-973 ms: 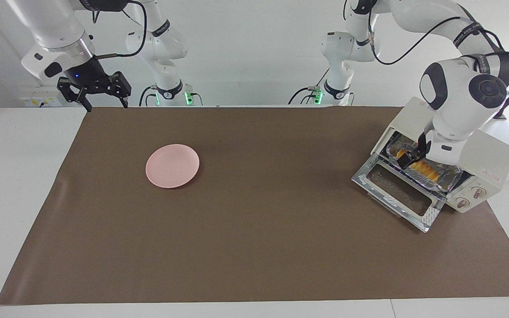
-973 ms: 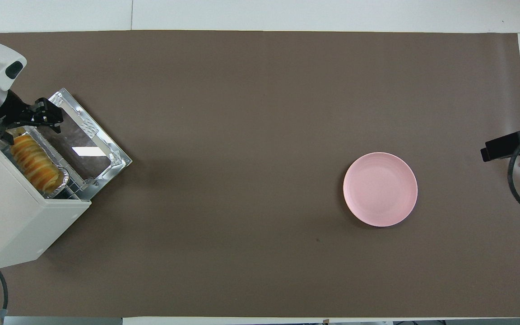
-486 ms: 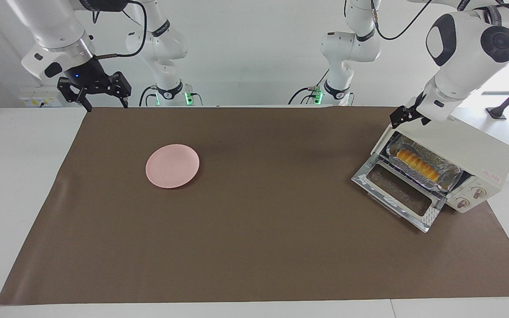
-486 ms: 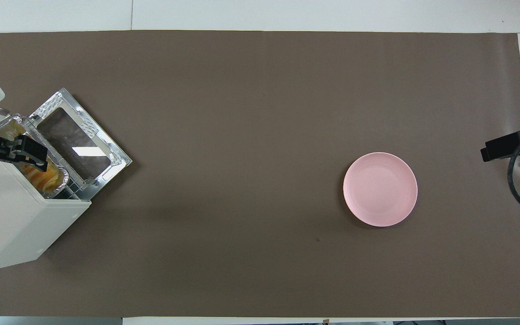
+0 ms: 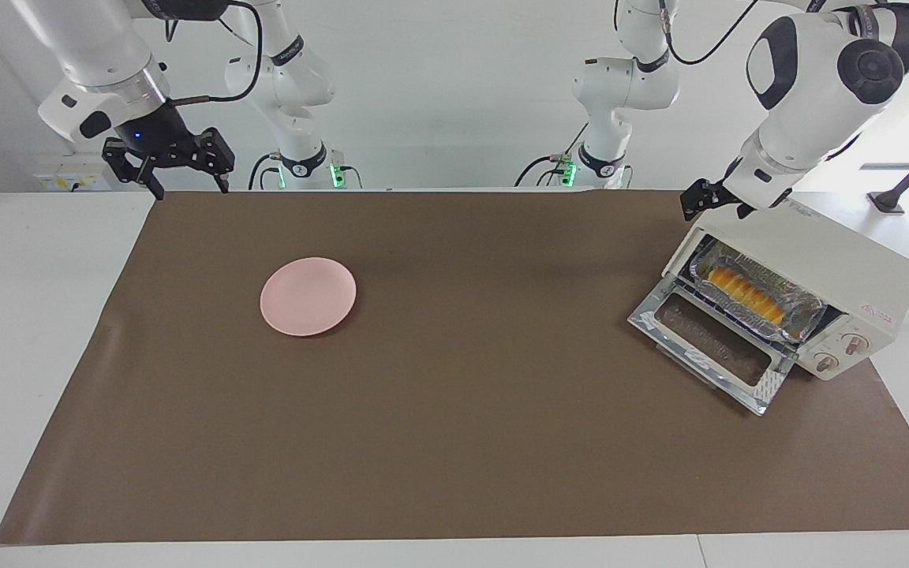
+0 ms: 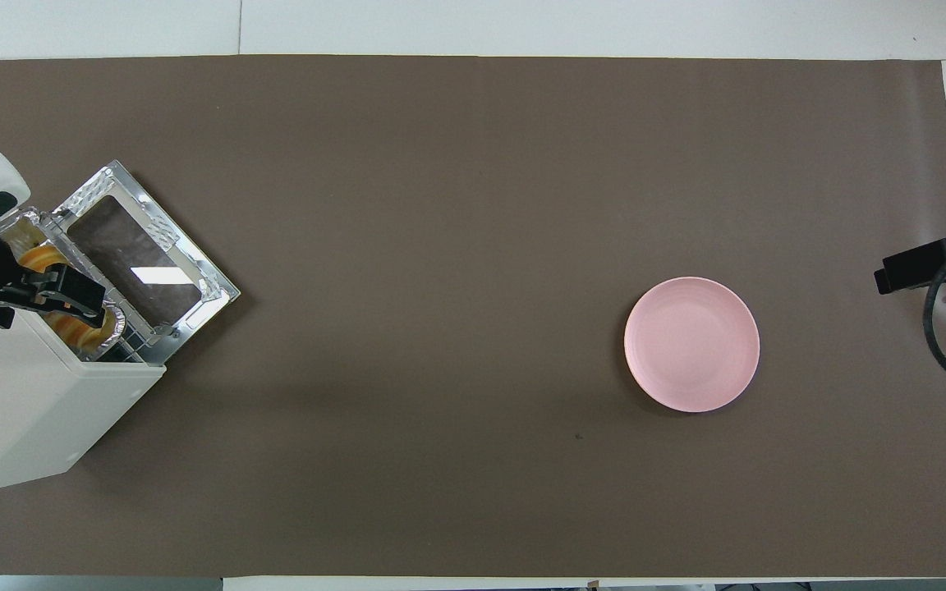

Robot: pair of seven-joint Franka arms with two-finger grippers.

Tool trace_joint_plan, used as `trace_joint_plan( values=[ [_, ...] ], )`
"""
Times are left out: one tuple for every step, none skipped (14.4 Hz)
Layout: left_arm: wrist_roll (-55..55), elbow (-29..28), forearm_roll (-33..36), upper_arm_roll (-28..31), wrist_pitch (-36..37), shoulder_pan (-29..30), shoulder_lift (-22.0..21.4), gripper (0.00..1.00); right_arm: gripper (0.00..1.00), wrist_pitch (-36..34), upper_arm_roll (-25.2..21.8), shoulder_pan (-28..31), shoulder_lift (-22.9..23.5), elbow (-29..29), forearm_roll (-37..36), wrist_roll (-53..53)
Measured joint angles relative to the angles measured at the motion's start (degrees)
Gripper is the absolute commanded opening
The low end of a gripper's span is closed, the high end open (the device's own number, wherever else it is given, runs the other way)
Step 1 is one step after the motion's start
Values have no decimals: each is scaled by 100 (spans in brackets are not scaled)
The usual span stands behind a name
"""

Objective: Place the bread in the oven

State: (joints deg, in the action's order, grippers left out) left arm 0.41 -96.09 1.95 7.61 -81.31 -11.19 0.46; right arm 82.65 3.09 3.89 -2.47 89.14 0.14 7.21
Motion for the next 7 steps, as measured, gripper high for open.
trace_joint_plan(
  values=[
    [147, 0, -10, -18, -4, 46, 0, 100, 100, 0, 0, 0, 0, 0, 0, 0],
    [299, 4, -13, -20, -4, 52, 0, 100, 100, 0, 0, 0, 0, 0, 0, 0],
    [389, 23, -15, -33, -4, 56, 1, 100, 100, 0, 0, 0, 0, 0, 0, 0],
    [444, 68, -17, -69, -4, 68, 2, 100, 100, 0, 0, 0, 0, 0, 0, 0],
    [468, 132, -19, -136, -3, 92, 8, 100, 100, 0, 0, 0, 0, 0, 0, 0],
    [472, 216, -19, -202, 3, 109, 15, 100, 100, 0, 0, 0, 0, 0, 0, 0],
    [472, 292, -19, -240, 10, 111, 17, 100, 100, 0, 0, 0, 0, 0, 0, 0]
  ],
)
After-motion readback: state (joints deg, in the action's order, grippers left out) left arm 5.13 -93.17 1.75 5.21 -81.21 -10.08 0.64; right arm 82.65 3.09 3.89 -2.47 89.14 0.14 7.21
